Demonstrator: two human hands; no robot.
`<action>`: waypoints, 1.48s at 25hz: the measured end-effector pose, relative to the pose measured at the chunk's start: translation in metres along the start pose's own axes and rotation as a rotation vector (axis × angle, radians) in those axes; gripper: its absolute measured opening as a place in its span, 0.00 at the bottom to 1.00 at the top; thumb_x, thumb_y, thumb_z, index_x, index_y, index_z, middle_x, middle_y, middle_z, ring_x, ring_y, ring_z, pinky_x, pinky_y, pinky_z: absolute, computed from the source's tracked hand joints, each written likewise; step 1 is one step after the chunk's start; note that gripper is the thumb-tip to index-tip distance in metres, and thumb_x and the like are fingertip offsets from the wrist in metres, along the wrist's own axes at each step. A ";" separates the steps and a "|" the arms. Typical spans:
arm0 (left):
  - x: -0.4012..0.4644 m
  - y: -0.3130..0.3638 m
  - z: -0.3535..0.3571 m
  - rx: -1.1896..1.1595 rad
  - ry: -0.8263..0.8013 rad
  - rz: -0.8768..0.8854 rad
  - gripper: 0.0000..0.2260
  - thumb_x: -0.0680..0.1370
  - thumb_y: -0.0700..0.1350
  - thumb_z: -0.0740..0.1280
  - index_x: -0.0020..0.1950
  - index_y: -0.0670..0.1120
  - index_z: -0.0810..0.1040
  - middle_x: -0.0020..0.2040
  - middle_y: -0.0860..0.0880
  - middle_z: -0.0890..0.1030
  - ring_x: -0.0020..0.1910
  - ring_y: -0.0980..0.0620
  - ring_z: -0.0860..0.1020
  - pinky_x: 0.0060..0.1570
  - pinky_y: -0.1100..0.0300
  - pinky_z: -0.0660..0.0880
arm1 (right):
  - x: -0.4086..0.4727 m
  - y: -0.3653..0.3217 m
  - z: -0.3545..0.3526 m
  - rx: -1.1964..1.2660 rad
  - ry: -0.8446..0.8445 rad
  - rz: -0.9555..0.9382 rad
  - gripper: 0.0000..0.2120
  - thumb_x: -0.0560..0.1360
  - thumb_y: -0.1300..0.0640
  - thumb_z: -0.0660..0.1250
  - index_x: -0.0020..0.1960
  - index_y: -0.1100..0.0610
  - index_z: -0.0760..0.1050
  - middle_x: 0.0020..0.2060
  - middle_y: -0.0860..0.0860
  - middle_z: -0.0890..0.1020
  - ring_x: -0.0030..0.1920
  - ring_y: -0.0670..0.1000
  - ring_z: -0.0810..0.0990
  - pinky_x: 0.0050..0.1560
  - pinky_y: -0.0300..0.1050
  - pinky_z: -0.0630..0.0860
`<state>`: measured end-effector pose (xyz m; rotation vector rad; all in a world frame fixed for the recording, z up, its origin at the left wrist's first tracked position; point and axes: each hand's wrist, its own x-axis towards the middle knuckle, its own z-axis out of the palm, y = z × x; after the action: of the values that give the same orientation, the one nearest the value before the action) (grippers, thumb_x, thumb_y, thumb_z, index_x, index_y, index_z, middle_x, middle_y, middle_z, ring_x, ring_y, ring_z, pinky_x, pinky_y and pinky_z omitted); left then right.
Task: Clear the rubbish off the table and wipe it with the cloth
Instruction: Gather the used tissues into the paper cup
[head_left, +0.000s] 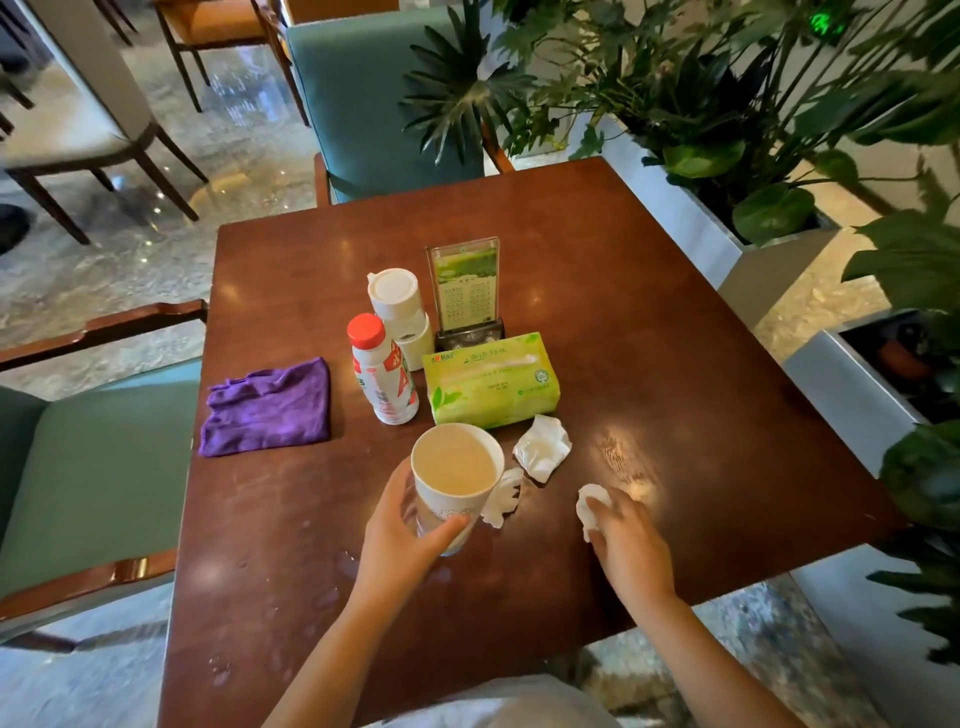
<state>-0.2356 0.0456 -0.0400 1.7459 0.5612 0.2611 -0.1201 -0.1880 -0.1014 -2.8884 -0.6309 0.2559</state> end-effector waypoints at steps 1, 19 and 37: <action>-0.001 0.000 0.000 0.003 0.003 0.002 0.35 0.66 0.39 0.77 0.63 0.64 0.67 0.64 0.56 0.75 0.61 0.62 0.74 0.58 0.65 0.72 | 0.001 0.001 0.002 0.050 0.019 0.007 0.16 0.74 0.59 0.65 0.62 0.55 0.74 0.61 0.55 0.75 0.59 0.55 0.73 0.48 0.48 0.78; -0.016 0.039 0.009 0.037 0.057 0.170 0.28 0.68 0.46 0.76 0.65 0.60 0.70 0.60 0.59 0.79 0.58 0.59 0.77 0.53 0.59 0.77 | -0.005 -0.109 -0.111 0.448 0.108 -0.663 0.17 0.78 0.45 0.58 0.57 0.53 0.78 0.58 0.48 0.80 0.62 0.47 0.74 0.71 0.51 0.60; -0.031 0.021 -0.009 0.048 0.211 0.035 0.36 0.60 0.63 0.76 0.65 0.62 0.68 0.63 0.59 0.74 0.61 0.62 0.73 0.48 0.69 0.76 | 0.085 -0.026 -0.001 0.067 -0.187 -0.204 0.13 0.75 0.56 0.62 0.59 0.50 0.76 0.66 0.55 0.69 0.64 0.57 0.68 0.53 0.48 0.72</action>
<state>-0.2612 0.0341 -0.0136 1.7878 0.6942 0.4642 -0.0546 -0.1287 -0.1063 -2.7294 -0.9221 0.5116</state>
